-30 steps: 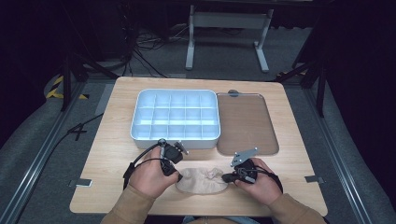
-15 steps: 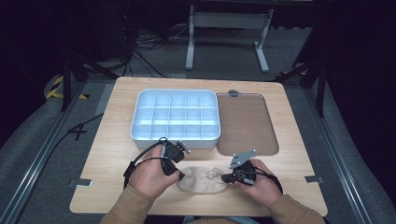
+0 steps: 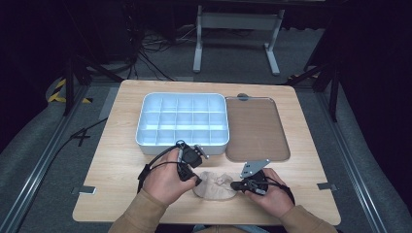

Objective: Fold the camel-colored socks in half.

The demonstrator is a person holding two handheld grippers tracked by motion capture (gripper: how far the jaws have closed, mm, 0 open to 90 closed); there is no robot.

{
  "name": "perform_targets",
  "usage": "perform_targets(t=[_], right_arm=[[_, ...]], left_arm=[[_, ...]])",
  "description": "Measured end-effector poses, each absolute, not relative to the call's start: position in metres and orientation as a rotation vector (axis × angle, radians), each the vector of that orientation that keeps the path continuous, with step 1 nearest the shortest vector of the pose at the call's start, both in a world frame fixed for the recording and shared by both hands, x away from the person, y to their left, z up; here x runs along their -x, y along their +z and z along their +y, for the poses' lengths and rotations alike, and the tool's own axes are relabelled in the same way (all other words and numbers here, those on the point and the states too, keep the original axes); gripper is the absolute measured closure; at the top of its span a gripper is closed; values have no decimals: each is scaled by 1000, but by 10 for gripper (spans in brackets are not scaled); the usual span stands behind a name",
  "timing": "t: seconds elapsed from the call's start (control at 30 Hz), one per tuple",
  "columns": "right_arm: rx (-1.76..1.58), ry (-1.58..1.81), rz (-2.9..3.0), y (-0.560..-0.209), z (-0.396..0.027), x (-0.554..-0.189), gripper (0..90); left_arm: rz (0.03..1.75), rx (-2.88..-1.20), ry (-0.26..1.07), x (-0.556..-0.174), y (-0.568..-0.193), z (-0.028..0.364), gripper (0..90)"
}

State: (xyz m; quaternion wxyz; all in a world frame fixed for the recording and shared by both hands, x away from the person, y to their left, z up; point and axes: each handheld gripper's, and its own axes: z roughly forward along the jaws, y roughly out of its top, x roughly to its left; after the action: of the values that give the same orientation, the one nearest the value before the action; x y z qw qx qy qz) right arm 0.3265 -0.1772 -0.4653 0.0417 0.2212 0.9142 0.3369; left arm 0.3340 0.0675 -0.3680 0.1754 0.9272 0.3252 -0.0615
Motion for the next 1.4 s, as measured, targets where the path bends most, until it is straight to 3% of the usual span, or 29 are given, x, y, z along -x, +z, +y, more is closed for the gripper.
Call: perform_targets(t=[1.4], right_arm=[[-696,1098,2793,-469,-181,-328,897]], left_arm=[[762,-2662,-305,-355,-400,-6,856]])
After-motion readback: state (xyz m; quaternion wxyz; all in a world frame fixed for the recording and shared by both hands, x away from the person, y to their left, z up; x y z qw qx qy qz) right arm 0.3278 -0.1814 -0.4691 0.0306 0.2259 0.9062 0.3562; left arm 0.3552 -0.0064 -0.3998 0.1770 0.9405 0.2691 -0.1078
